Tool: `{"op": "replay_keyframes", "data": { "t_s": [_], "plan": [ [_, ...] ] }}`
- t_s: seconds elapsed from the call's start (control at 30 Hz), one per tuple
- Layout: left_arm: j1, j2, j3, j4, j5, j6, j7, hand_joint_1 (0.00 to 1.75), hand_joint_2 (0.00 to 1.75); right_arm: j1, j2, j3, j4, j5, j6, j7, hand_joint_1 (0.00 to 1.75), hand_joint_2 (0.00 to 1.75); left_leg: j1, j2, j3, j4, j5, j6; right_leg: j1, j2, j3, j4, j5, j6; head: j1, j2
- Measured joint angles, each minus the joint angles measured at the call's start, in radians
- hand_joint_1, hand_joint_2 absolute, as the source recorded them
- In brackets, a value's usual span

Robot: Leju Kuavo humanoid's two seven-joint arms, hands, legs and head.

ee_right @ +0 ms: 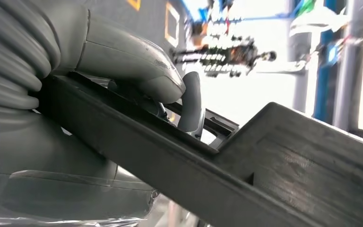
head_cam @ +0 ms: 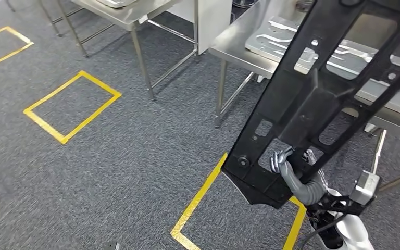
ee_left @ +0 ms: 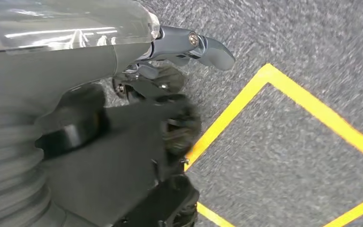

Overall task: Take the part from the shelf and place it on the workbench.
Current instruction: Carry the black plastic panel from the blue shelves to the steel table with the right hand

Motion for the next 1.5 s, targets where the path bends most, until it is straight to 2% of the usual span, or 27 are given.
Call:
{"op": "replay_keyframes", "data": {
  "t_s": [0.03,0.07,0.17,0.23,0.3,0.37,0.43,0.5,0.53,0.57,0.63,0.7,0.73,0.8,0.87,0.93,1.0,1.03,1.07,1.1,1.17,1.23,1.27,1.33,1.4,1.47,1.5],
  "plan": [
    [0.002,0.0,0.0,0.0,0.0,0.0,0.0,0.0,1.75,0.019,-0.004,-0.011,-0.013,0.004,-0.003,-0.001,1.75,1.75,0.0,-0.002,-0.009,0.01,0.01,0.003,0.002,0.014,0.001,0.001,-0.001,-0.001,0.0,0.0],
    [0.002,0.0,0.0,0.0,0.0,0.0,0.0,0.0,1.75,0.038,-0.008,-0.022,-0.028,0.008,-0.006,-0.001,1.75,1.75,0.0,-0.005,0.0,-0.021,0.04,0.008,0.004,0.028,0.002,0.002,-0.001,-0.001,0.0,0.0],
    [0.003,0.001,0.0,0.0,0.0,-0.001,0.001,0.0,1.75,0.083,-0.015,-0.057,-0.069,0.017,-0.013,-0.008,1.75,1.75,-0.002,-0.055,0.083,-0.221,0.14,0.028,0.005,0.068,0.004,0.004,-0.003,0.003,0.0,0.0],
    [0.003,0.002,0.0,0.0,0.002,-0.002,0.001,0.0,1.75,0.114,-0.018,-0.077,-0.092,0.023,-0.016,-0.014,1.75,1.75,-0.006,-0.075,0.108,-0.274,0.149,0.035,0.0,0.088,0.001,0.003,-0.001,0.014,0.0,0.0],
    [0.002,0.001,0.0,0.0,0.005,-0.002,0.001,0.0,1.75,0.146,-0.021,-0.098,-0.115,0.031,-0.017,-0.02,1.75,1.75,-0.007,-0.057,0.115,-0.285,0.154,0.042,-0.004,0.101,0.0,-0.001,0.001,0.028,0.0,0.0],
    [0.001,0.0,0.0,0.0,0.008,-0.002,0.0,0.0,1.75,0.17,-0.026,-0.118,-0.135,0.038,-0.017,-0.026,1.75,1.75,-0.002,-0.035,0.122,-0.303,0.164,0.054,0.0,0.065,-0.014,0.026,-0.019,0.036,0.0,0.0],
    [0.005,0.0,0.0,0.0,0.01,-0.002,-0.001,0.0,1.75,0.183,-0.028,-0.132,-0.147,0.044,-0.017,-0.032,1.75,1.75,-0.001,-0.01,0.126,-0.312,0.169,0.061,0.002,0.009,-0.066,0.132,-0.08,0.042,0.0,0.0],
    [0.011,0.0,0.0,0.0,0.011,-0.002,-0.002,0.0,1.75,0.201,-0.029,-0.143,-0.156,0.048,-0.017,-0.036,1.75,1.75,-0.002,0.016,0.126,-0.312,0.167,0.061,-0.004,-0.009,-0.125,0.255,-0.128,0.051,0.0,0.0],
    [0.012,0.0,0.0,0.0,0.011,-0.002,-0.002,0.0,1.75,0.212,-0.029,-0.15,-0.16,0.048,-0.016,-0.037,1.75,1.75,-0.002,0.028,0.126,-0.311,0.165,0.06,-0.008,-0.013,-0.134,0.273,-0.127,0.056,0.0,0.0],
    [0.013,0.0,0.0,0.0,0.01,-0.002,-0.002,0.0,1.75,0.222,-0.029,-0.158,-0.164,0.048,-0.016,-0.038,1.75,1.75,-0.001,0.04,0.126,-0.309,0.163,0.057,-0.011,-0.017,-0.121,0.252,-0.108,0.06,0.0,0.0],
    [0.012,0.0,0.0,0.0,0.008,-0.002,-0.002,0.0,1.75,0.233,-0.029,-0.175,-0.174,0.049,-0.014,-0.038,1.75,1.75,0.0,0.061,0.126,-0.299,0.154,0.048,-0.016,-0.051,-0.048,0.117,-0.048,0.065,0.0,0.0],
    [0.011,0.0,0.0,0.0,0.007,-0.002,-0.002,0.0,1.75,0.238,-0.028,-0.192,-0.182,0.051,-0.015,-0.036,1.75,1.75,-0.003,0.078,0.128,-0.286,0.141,0.034,-0.014,-0.083,0.006,0.017,-0.016,0.058,0.0,0.0],
    [0.01,0.0,0.0,0.0,0.007,-0.002,-0.002,0.0,1.75,0.24,-0.028,-0.201,-0.184,0.053,-0.015,-0.033,1.75,1.75,-0.006,0.086,0.13,-0.283,0.136,0.027,-0.011,-0.086,0.011,0.006,-0.016,0.051,0.0,0.0],
    [0.006,0.0,0.0,0.0,0.007,-0.002,-0.001,0.0,1.75,0.242,-0.028,-0.218,-0.186,0.055,-0.018,-0.021,1.75,1.75,-0.006,0.101,0.138,-0.284,0.129,0.015,-0.01,-0.063,0.009,0.009,-0.016,0.036,0.0,0.0],
    [0.001,0.0,0.0,0.0,0.007,-0.002,-0.002,0.0,1.75,0.239,-0.031,-0.237,-0.185,0.051,-0.02,-0.005,1.75,1.75,-0.002,0.074,0.134,-0.259,0.105,0.004,-0.013,-0.042,0.009,0.006,-0.012,0.024,0.0,0.0],
    [0.001,0.0,0.0,0.0,0.008,-0.001,-0.003,0.0,1.75,0.225,-0.041,-0.254,-0.178,0.037,-0.02,0.011,1.75,1.75,0.001,0.022,0.091,-0.156,0.043,-0.001,-0.014,-0.022,0.008,0.004,-0.008,0.015,0.0,0.0],
    [0.004,0.0,0.0,0.0,0.009,0.0,-0.003,0.0,1.75,0.213,-0.056,-0.271,-0.166,0.016,-0.017,0.026,1.75,1.75,0.001,0.002,0.027,-0.021,-0.014,0.001,-0.01,0.001,0.006,0.005,-0.007,0.01,0.0,0.0],
    [0.006,0.0,0.0,0.0,0.009,0.0,-0.003,0.0,1.75,0.209,-0.065,-0.281,-0.159,0.006,-0.016,0.031,1.75,1.75,0.001,0.0,0.01,0.012,-0.017,0.004,-0.007,0.014,0.006,0.005,-0.007,0.01,0.0,0.0],
    [0.006,0.0,0.0,0.0,0.009,0.0,-0.002,0.0,1.75,0.206,-0.073,-0.29,-0.152,0.0,-0.015,0.035,1.75,1.75,0.0,-0.002,0.01,0.005,0.001,0.009,-0.004,0.027,0.007,0.005,-0.007,0.009,0.0,0.0],
    [0.006,0.0,0.0,0.0,0.008,0.0,-0.002,0.0,1.75,0.204,-0.08,-0.297,-0.147,-0.004,-0.015,0.038,1.75,1.75,-0.001,-0.008,0.028,-0.041,0.035,0.016,-0.001,0.04,0.009,0.006,-0.007,0.009,0.0,0.0],
    [0.005,0.0,0.0,0.0,0.008,0.0,0.0,0.0,1.75,0.199,-0.09,-0.309,-0.139,-0.008,-0.014,0.041,1.75,1.75,-0.003,-0.05,0.086,-0.18,0.107,0.037,0.002,0.063,0.01,0.006,-0.006,0.011,0.0,0.0],
    [0.005,0.001,0.0,0.0,0.008,0.0,0.003,0.0,1.75,0.191,-0.096,-0.316,-0.131,-0.009,-0.014,0.044,1.75,1.75,-0.006,-0.084,0.119,-0.261,0.136,0.047,-0.001,0.086,0.005,0.007,-0.004,0.019,0.0,0.0],
    [0.005,0.002,0.0,0.0,0.008,0.0,0.003,0.0,1.75,0.187,-0.098,-0.318,-0.127,-0.007,-0.014,0.046,1.75,1.75,-0.008,-0.083,0.121,-0.268,0.135,0.048,-0.004,0.097,0.002,0.006,-0.001,0.027,0.0,0.0],
    [0.003,-0.001,0.0,0.0,0.008,0.0,0.004,0.0,1.75,0.182,-0.102,-0.32,-0.119,-0.004,-0.015,0.051,1.75,1.75,-0.008,-0.06,0.126,-0.283,0.143,0.054,-0.007,0.11,-0.003,0.002,0.003,0.04,0.0,0.0],
    [-0.001,-0.004,0.0,0.0,0.009,0.0,0.003,0.0,1.75,0.172,-0.108,-0.322,-0.114,-0.001,-0.015,0.054,1.75,1.75,-0.003,-0.033,0.133,-0.302,0.156,0.064,-0.002,0.068,-0.026,0.044,-0.025,0.047,0.0,0.0],
    [-0.001,-0.006,0.0,0.0,0.009,0.0,0.004,0.0,1.75,0.161,-0.112,-0.323,-0.11,-0.001,-0.015,0.055,1.75,1.75,-0.003,-0.008,0.135,-0.31,0.16,0.07,-0.002,0.008,-0.081,0.161,-0.087,0.052,0.0,0.0],
    [0.002,-0.007,0.0,0.0,0.009,0.0,0.004,0.0,1.75,0.158,-0.113,-0.323,-0.107,-0.001,-0.015,0.055,1.75,1.75,-0.004,0.005,0.135,-0.309,0.159,0.07,-0.004,-0.007,-0.112,0.226,-0.114,0.057,0.0,0.0]
  ]
}}
